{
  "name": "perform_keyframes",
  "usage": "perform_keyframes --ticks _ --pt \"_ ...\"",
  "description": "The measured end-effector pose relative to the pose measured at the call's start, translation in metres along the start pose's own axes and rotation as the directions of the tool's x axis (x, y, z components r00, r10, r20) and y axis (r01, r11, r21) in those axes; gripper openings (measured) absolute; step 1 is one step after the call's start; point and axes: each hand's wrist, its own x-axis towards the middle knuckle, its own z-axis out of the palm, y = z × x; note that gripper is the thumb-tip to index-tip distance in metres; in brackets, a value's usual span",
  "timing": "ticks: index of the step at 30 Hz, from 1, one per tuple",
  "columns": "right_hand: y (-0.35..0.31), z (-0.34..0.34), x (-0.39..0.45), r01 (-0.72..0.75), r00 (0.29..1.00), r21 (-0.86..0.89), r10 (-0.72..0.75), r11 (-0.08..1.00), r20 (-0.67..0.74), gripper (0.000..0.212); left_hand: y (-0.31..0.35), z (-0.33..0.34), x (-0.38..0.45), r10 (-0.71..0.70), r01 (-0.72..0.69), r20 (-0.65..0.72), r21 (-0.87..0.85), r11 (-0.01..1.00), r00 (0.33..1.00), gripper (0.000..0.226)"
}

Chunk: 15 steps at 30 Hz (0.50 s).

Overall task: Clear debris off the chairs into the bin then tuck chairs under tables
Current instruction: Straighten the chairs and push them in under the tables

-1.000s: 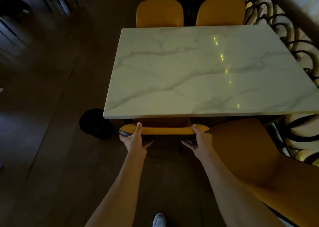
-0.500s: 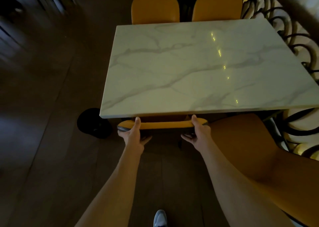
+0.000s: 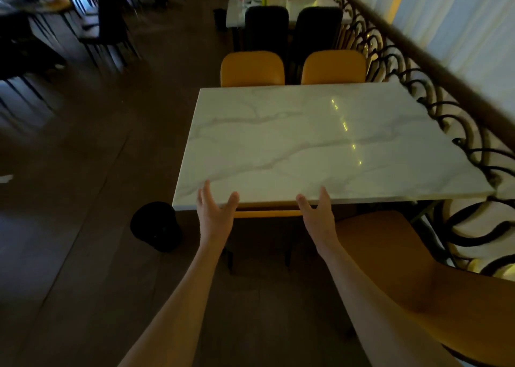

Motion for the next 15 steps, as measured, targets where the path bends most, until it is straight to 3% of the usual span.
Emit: perform_keyframes --ticks 4,7,10,15 --pt "-0.037 -0.015 -0.014 0.289 0.956 -0.224 -0.293 0.931 0.014 0.083 0.042 -0.01 -0.008 0.244 -0.248 0.042 0.122 0.961 0.969 0.083" --pt "-0.067 -0.034 -0.024 0.419 0.898 -0.347 -0.44 0.839 0.022 0.086 0.081 -0.022 -0.013 0.433 -0.42 0.027 0.305 0.855 0.901 0.085" --pt "-0.094 -0.058 -0.033 0.498 0.837 -0.468 -0.547 0.73 0.039 0.088 0.121 -0.031 -0.025 0.545 -0.497 0.013 0.428 0.755 0.839 0.089" --pt "-0.121 -0.107 -0.047 0.575 0.74 -0.586 -0.668 0.571 0.075 0.091 0.161 -0.015 -0.054 0.601 -0.539 0.046 0.501 0.677 0.798 0.091"
